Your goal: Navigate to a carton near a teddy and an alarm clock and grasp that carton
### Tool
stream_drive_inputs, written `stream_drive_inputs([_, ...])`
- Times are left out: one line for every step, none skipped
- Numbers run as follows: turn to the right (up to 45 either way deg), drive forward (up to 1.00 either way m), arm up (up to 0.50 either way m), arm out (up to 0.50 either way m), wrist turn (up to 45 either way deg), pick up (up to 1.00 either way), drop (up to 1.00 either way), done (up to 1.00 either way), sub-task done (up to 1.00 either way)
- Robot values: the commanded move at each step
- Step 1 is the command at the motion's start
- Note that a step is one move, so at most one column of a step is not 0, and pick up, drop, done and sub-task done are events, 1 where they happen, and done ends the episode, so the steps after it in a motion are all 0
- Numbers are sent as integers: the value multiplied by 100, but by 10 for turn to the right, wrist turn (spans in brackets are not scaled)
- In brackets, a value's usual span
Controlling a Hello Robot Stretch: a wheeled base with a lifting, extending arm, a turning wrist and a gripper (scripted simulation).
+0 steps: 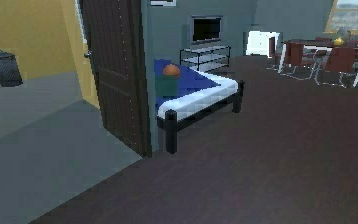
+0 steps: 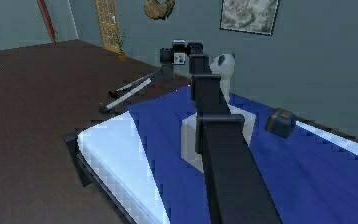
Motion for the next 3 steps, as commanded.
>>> stream_drive_inputs([0, 0, 0, 0, 450, 0, 0, 0, 0])
stream_drive_inputs([0, 0, 0, 0, 450, 0, 0, 0, 0])
stream_drive_inputs([0, 0, 0, 0, 420, 0, 0, 0, 0])
